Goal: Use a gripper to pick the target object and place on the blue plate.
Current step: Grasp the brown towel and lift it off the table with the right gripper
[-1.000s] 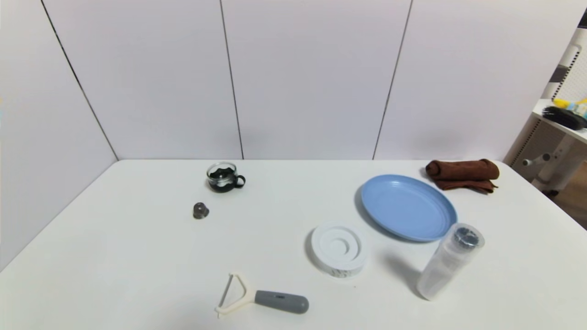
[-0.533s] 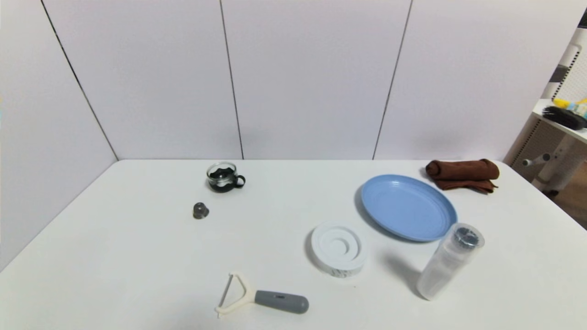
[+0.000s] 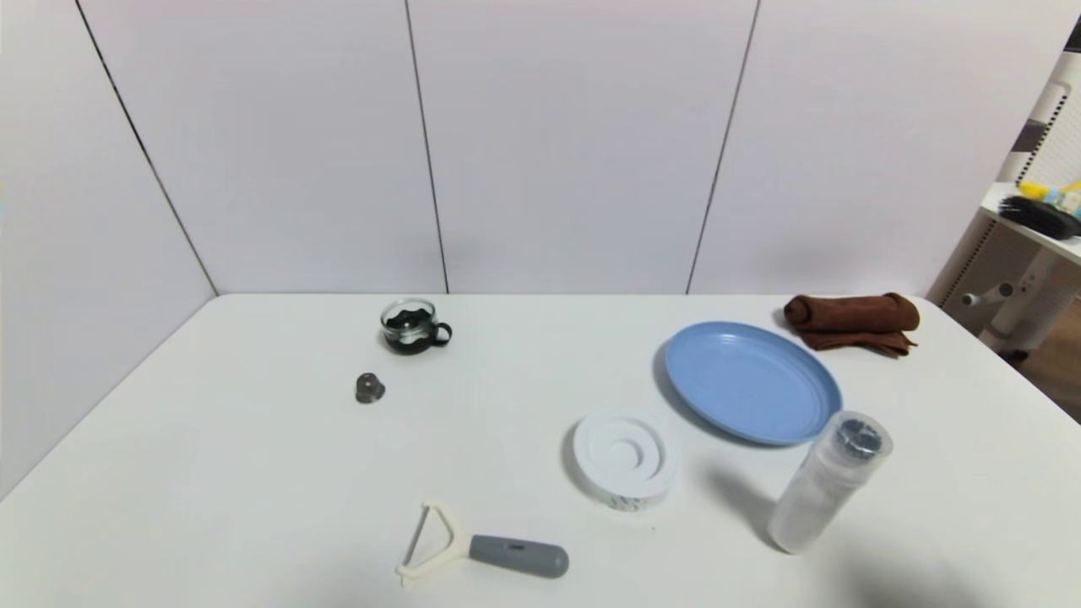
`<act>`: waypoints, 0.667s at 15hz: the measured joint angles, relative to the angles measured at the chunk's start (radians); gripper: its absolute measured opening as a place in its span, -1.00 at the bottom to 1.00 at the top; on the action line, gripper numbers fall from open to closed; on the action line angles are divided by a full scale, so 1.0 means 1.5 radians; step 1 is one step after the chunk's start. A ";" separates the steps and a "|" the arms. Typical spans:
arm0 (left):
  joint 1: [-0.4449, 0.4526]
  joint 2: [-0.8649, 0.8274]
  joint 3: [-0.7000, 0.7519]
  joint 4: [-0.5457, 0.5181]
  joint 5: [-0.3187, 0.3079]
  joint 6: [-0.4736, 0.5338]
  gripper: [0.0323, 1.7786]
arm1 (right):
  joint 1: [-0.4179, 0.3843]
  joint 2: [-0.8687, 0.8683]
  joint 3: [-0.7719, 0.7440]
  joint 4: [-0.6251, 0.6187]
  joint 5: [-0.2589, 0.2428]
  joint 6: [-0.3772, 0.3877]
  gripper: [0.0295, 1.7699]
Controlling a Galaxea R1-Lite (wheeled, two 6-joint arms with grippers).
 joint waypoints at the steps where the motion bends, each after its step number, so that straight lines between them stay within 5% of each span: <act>1: 0.000 0.000 0.000 0.000 0.000 0.000 0.90 | -0.005 0.053 -0.043 0.005 0.000 0.018 0.92; 10: 0.000 0.000 0.000 0.000 0.000 0.000 0.90 | -0.018 0.498 -0.405 0.085 -0.022 0.154 0.92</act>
